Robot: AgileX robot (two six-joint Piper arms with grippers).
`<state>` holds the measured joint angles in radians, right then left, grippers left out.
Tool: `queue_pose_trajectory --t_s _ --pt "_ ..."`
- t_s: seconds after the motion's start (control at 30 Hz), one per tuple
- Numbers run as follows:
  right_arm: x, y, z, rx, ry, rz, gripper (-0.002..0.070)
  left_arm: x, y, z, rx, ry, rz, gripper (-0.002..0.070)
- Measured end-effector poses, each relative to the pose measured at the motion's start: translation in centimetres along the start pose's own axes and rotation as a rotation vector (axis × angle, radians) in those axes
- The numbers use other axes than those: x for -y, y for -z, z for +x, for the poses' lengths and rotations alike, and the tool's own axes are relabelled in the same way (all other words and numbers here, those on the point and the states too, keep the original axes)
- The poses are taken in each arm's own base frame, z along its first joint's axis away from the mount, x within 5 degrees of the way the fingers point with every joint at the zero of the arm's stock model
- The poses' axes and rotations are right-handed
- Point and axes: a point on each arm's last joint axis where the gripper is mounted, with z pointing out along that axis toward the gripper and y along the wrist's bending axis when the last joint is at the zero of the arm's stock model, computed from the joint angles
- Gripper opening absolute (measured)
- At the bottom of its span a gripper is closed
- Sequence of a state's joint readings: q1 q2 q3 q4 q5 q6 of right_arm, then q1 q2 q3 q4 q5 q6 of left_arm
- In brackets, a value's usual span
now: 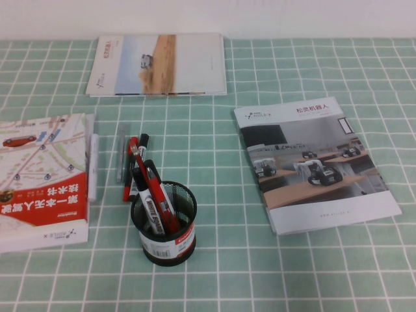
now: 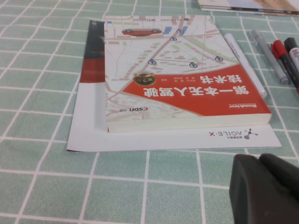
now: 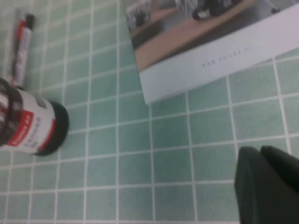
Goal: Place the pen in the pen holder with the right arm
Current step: Pick up the pen on the table
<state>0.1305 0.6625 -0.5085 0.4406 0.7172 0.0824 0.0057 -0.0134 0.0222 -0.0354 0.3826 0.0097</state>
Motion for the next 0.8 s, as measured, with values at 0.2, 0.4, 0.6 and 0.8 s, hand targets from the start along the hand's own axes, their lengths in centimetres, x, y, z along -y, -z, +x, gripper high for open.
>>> queue_pose_trajectory --t_s 0.2,0.4,0.6,0.8 --pt "-1.4 -2.6 -4.1 -0.156 0.053 0.046 -0.0019 0.0 0.0 0.0 0.000 0.000 0.000 -0.0004" --pt "-4.7 -6.4 -6.8 -0.260 0.156 0.018 -0.0019 0.0 0.0 0.0 0.000 0.000 0.000 -0.0004" --pt "-9.0 -11.3 -8.3 -0.337 0.263 0.019 -0.0019 0.0 0.0 0.0 0.000 0.000 0.000 -0.0004" --pt "-13.9 -16.3 -10.0 -0.360 0.339 -0.021 -0.0019 0.0 0.0 0.0 0.000 0.000 0.000 -0.0004"
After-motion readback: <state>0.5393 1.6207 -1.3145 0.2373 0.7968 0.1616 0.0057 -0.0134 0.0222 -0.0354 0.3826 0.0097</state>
